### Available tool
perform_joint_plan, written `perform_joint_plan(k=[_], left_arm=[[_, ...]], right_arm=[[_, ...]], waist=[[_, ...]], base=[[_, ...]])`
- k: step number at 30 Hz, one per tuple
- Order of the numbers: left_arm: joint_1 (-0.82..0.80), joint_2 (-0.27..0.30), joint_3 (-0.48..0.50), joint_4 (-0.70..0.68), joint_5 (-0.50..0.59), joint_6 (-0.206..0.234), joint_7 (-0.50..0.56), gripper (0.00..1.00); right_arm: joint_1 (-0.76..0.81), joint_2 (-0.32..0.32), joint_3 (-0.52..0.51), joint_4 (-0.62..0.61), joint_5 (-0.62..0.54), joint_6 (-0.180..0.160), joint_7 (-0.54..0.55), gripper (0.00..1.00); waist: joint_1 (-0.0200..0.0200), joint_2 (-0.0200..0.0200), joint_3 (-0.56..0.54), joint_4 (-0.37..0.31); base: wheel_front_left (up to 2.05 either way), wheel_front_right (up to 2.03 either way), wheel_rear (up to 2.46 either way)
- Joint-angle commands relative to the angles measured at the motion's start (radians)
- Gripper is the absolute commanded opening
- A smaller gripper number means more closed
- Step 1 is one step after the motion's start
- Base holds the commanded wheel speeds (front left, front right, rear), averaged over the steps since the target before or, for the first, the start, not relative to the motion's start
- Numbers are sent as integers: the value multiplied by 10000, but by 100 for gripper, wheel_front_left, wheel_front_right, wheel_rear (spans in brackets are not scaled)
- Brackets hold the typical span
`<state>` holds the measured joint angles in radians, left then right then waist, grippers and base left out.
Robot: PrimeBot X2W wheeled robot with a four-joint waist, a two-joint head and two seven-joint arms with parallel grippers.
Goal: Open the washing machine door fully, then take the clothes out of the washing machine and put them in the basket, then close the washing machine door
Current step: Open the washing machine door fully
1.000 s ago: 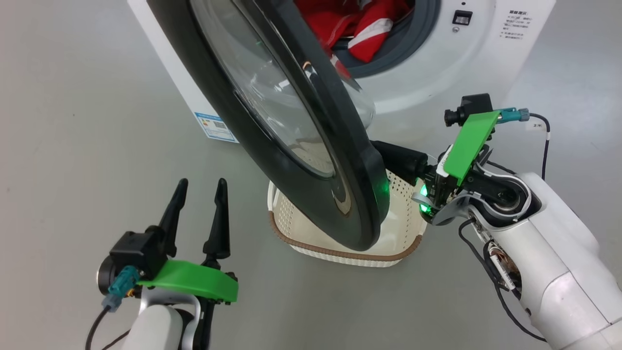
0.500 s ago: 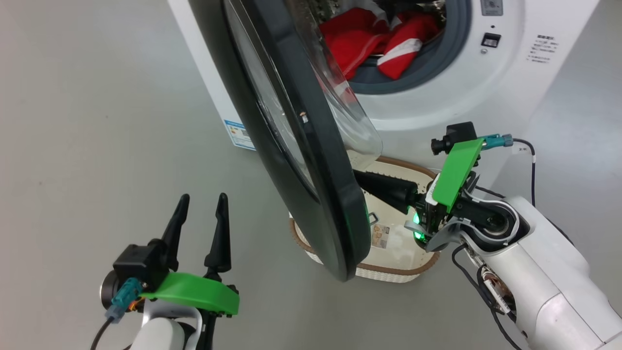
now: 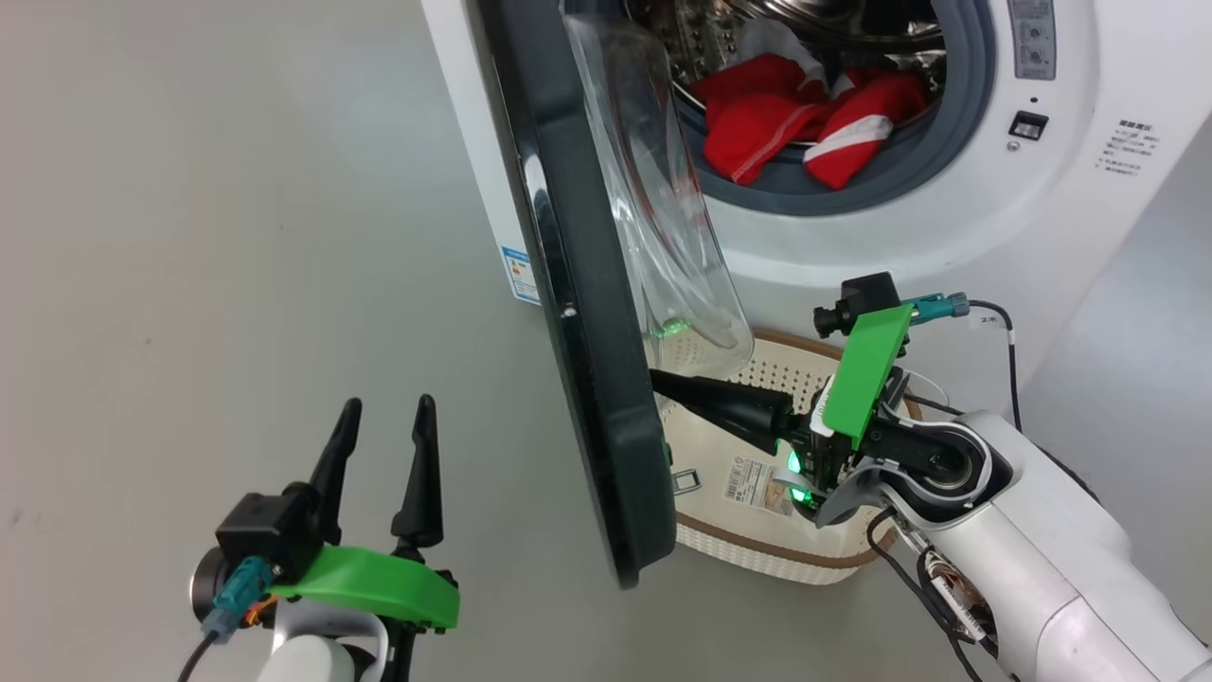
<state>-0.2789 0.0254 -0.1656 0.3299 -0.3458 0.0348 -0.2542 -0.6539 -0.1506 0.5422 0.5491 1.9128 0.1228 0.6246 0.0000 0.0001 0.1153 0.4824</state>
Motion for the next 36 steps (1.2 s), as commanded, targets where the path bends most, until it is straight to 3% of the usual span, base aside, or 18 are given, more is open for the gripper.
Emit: perform_joint_plan(k=[1,36], left_arm=[[-3,248,358,-189,17,-7,-76,100],[546,248,963,-499,281,2,-76,100]], right_arm=[[62,267,216,-377,82,79,6,0],[-218,428,1987,-615,709,79,35,0]], waist=[[0,-1,-117,128],[0,-1,-404,553]], base=[[0,0,0],[0,0,0]])
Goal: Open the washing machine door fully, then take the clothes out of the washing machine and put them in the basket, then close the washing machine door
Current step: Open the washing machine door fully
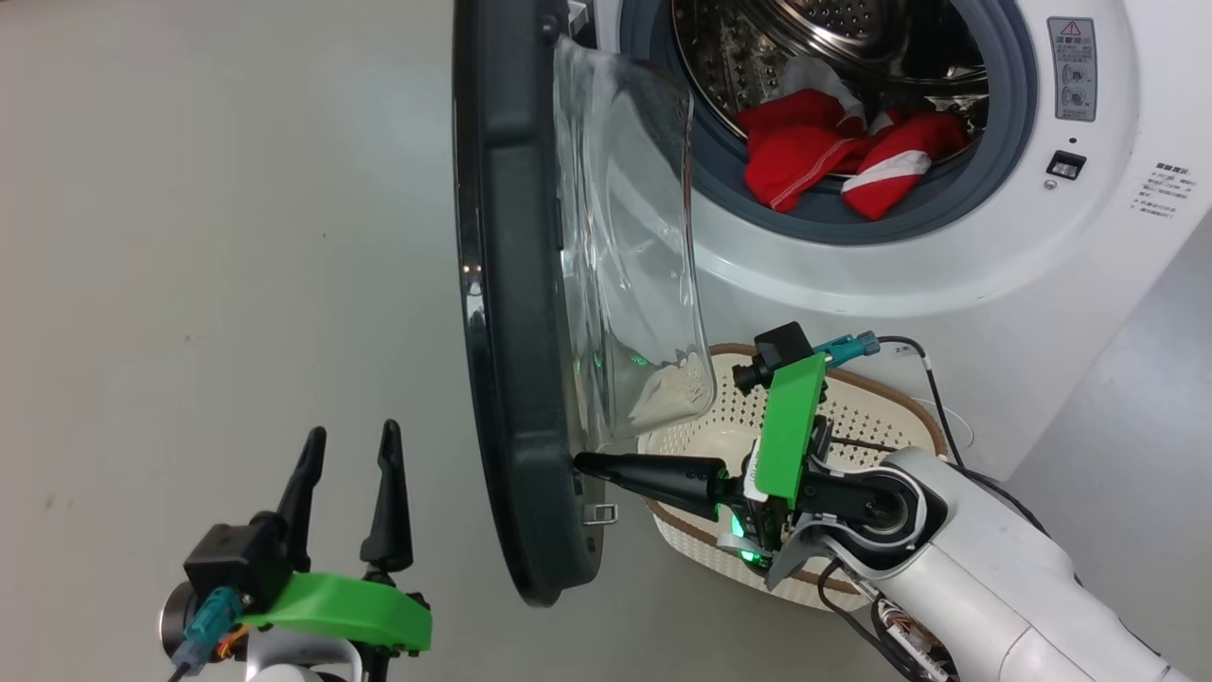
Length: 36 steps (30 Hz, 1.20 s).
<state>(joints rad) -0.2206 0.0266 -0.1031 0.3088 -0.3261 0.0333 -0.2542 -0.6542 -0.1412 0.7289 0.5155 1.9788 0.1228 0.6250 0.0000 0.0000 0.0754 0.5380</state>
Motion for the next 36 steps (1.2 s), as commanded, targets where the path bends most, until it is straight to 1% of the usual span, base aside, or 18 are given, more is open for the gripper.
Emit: perform_joint_plan(k=[1,7,10,11,12,13,14,19,23,29,36], left_arm=[[-28,237,336,-290,84,14,-76,100],[-20,237,281,-249,37,-22,-76,100],[-66,237,211,-165,-18,-55,-76,100],[-78,237,199,-140,-40,-69,-76,100],[-91,237,188,-112,-52,-81,-76,100],[-91,237,188,-112,-52,-81,-76,100],[-103,237,180,-83,-54,-92,-76,100],[-178,237,118,61,-37,-135,-76,100],[-225,267,82,147,-17,-210,-76,100],[-273,292,122,243,-68,-244,-76,100],[-248,398,12,362,-61,-254,37,100]], right_arm=[[-221,332,139,-276,58,79,19,0],[-204,234,226,-281,35,79,-128,0],[-133,-6,265,-308,-106,79,-279,0],[-103,-71,264,-279,-146,79,-365,16],[-81,-136,258,-257,-189,79,-460,47],[-81,-136,258,-257,-189,79,-460,47],[-62,-205,258,-255,-241,79,-539,100],[45,-589,193,-372,-660,79,-1144,100],[140,-1049,341,-572,-1523,79,-1818,100],[288,-1821,877,-736,-3794,79,-3538,100],[372,-2373,1429,-76,-6510,79,-5683,100]], waist=[[0,0,-8,-4],[0,0,-19,-19],[0,0,-40,-30],[0,0,-48,-33],[0,0,-53,-35],[0,0,-53,-35],[0,0,-56,-37],[0,0,-86,-50],[0,0,-126,-64],[0,0,-223,-89],[0,0,-367,-130]], base=[[0,0,0],[0,0,0],[0,0,0],[0,0,0],[0,0,0],[0,0,0],[0,0,0],[0,0,0],[0,0,0],[0,0,0],[0,0,0]])
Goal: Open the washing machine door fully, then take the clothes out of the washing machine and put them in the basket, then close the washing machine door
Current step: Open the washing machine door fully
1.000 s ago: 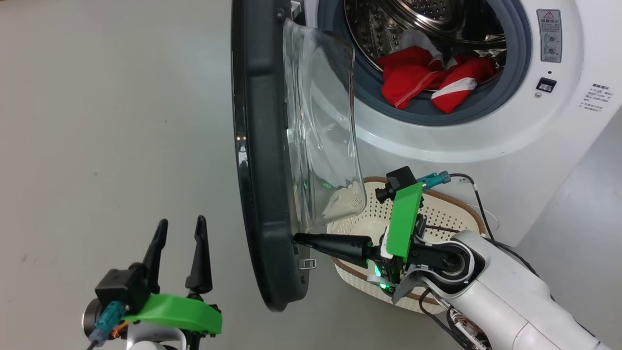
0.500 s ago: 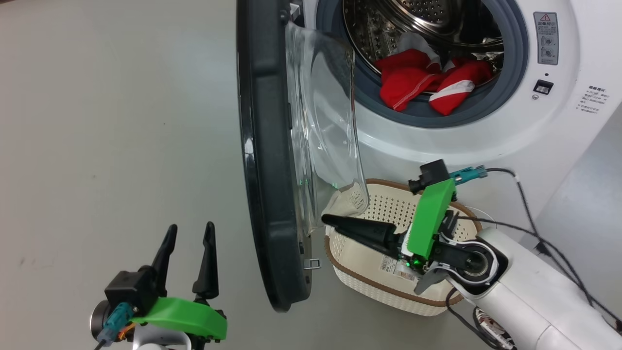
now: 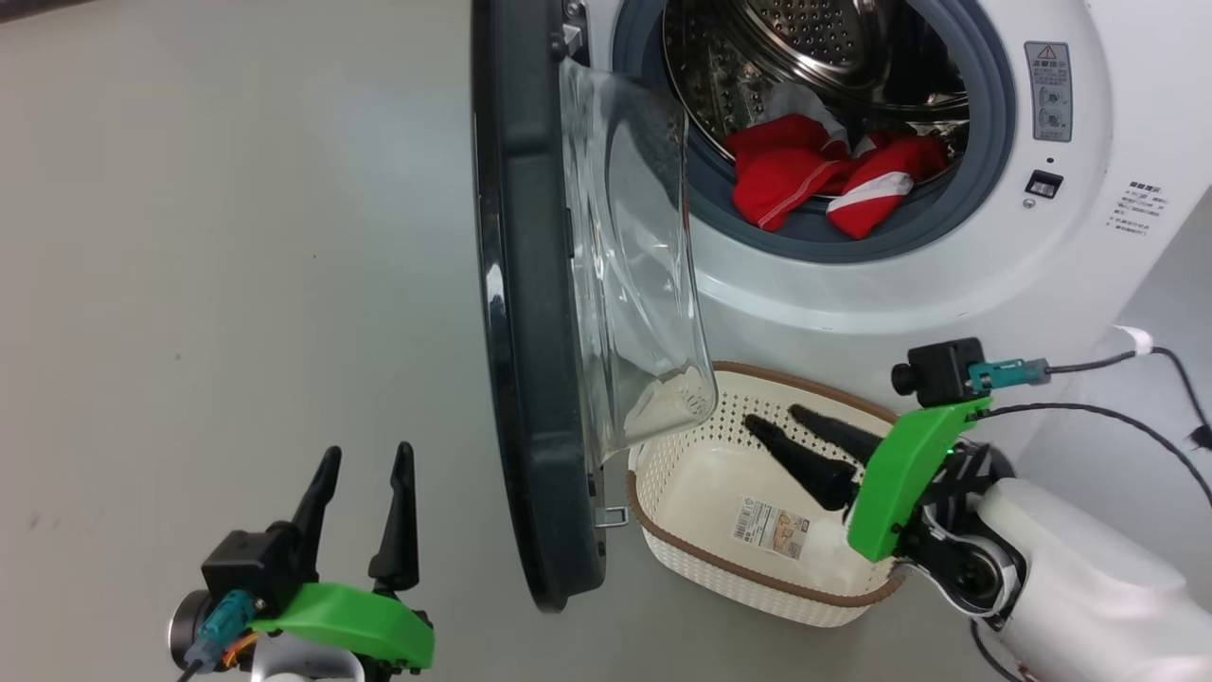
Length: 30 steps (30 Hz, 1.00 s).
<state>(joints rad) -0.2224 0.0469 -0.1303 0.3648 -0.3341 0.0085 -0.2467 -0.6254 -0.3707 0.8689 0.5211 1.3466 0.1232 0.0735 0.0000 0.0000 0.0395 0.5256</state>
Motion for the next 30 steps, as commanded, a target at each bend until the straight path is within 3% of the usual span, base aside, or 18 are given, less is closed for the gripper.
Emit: perform_joint_plan(k=[1,11,18,21,22,25,30], left_arm=[[-224,209,273,-208,22,1,-22,100],[-147,242,220,-310,-69,90,-8,100],[-59,215,162,-379,-121,163,-48,100],[-52,205,169,-399,-141,210,-68,100],[-52,205,169,-399,-141,210,-68,100],[-63,190,145,-445,-133,246,-90,100],[-58,175,110,-484,-114,247,-118,100]], right_arm=[[72,-111,49,16,-592,75,-487,100],[-164,317,-749,2026,-4798,75,-2683,100],[141,1350,-3368,3234,-7642,75,-3335,100],[678,1718,-5140,2464,-9178,75,-3347,100],[678,1718,-5140,2464,-9178,75,-3347,100],[1596,2326,-6706,1291,-10752,75,-3349,100],[2920,3041,-7975,-354,-12254,75,-3351,100]], waist=[[0,0,-14,-10],[0,0,-46,-113],[0,0,-92,-85],[0,0,-56,-82],[0,0,-56,-82],[0,0,-37,-61],[0,0,-40,-26]], base=[[0,0,0],[0,0,0],[0,0,0],[0,0,0],[0,0,0],[0,0,0],[0,0,0]])
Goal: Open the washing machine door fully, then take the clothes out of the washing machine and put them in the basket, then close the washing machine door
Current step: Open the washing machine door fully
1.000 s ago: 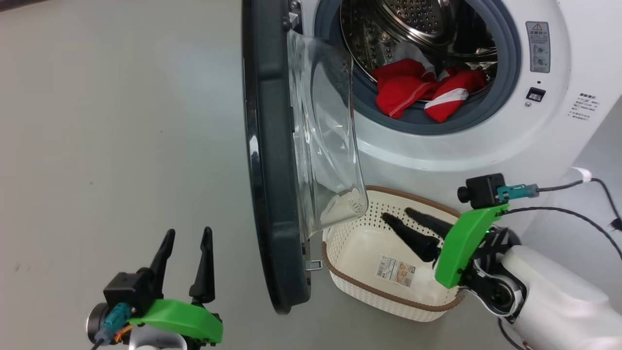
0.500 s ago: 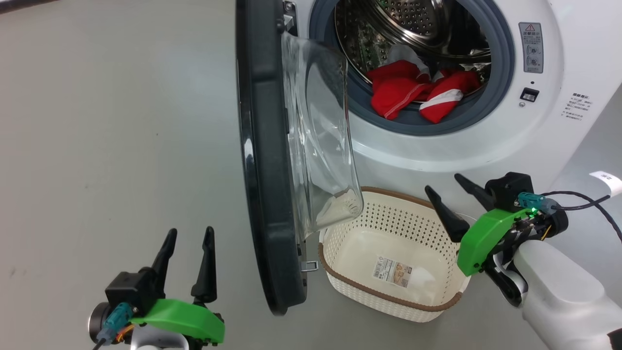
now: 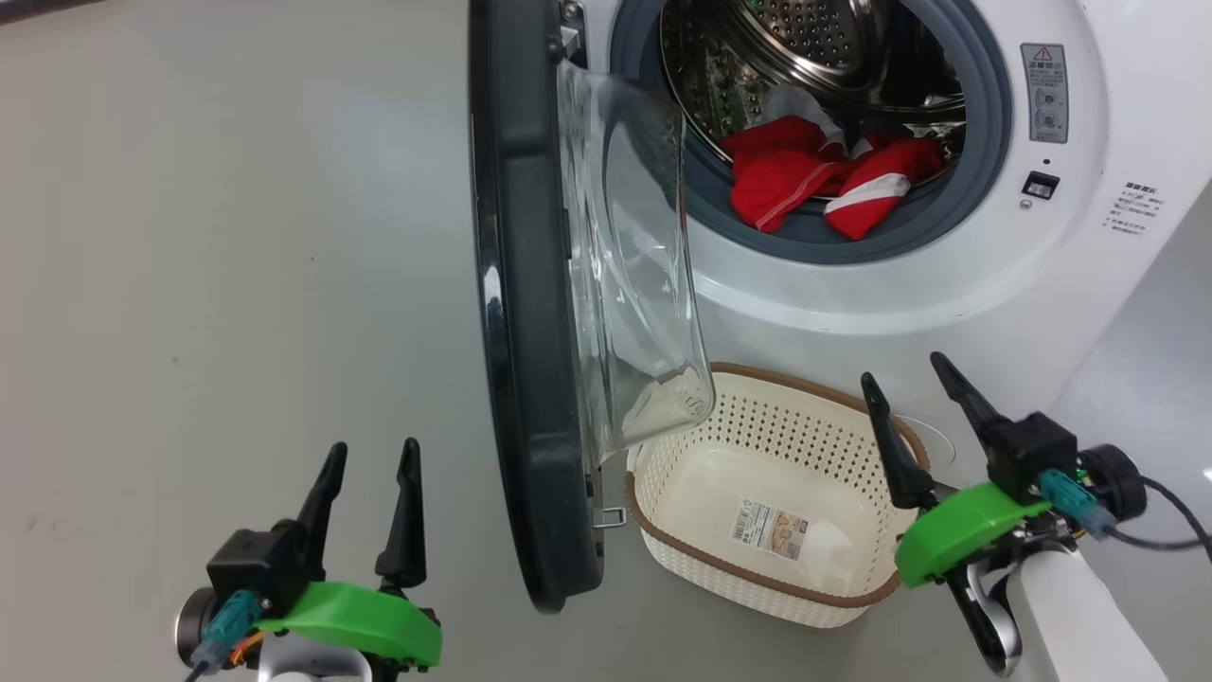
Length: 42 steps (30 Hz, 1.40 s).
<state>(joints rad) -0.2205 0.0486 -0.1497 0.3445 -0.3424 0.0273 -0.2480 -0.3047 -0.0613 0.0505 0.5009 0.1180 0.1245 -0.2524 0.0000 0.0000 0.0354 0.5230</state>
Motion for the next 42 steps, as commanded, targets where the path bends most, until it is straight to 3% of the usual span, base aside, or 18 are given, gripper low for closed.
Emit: perform_joint_plan(k=[1,9,28,29,30,31,42], left_arm=[[-74,152,313,-297,-43,59,-110,100],[18,104,343,-354,-117,125,-131,100],[85,87,141,-226,267,191,-136,100],[69,92,118,-190,279,190,-136,77],[51,98,106,-168,288,194,-136,29],[22,127,78,-167,345,209,-137,3],[-306,334,-53,-1006,961,505,-137,0]], right_arm=[[-99,3,84,-424,-127,62,-91,100],[1065,106,170,-2008,338,62,-92,100],[1445,109,428,-2318,854,62,-93,100],[1442,109,422,-2308,860,62,-93,100],[1438,110,416,-2300,870,62,-93,100],[1431,110,412,-2294,885,62,-93,100],[1419,110,299,-2269,995,62,-93,100]], waist=[[0,0,-1,4],[0,0,-41,6],[0,0,-9,8],[0,0,-9,8],[0,0,-12,7],[0,0,-17,6],[0,0,-85,-7]], base=[[0,0,0],[0,0,0],[0,0,0],[0,0,0],[0,0,0],[0,0,0],[0,0,0]])
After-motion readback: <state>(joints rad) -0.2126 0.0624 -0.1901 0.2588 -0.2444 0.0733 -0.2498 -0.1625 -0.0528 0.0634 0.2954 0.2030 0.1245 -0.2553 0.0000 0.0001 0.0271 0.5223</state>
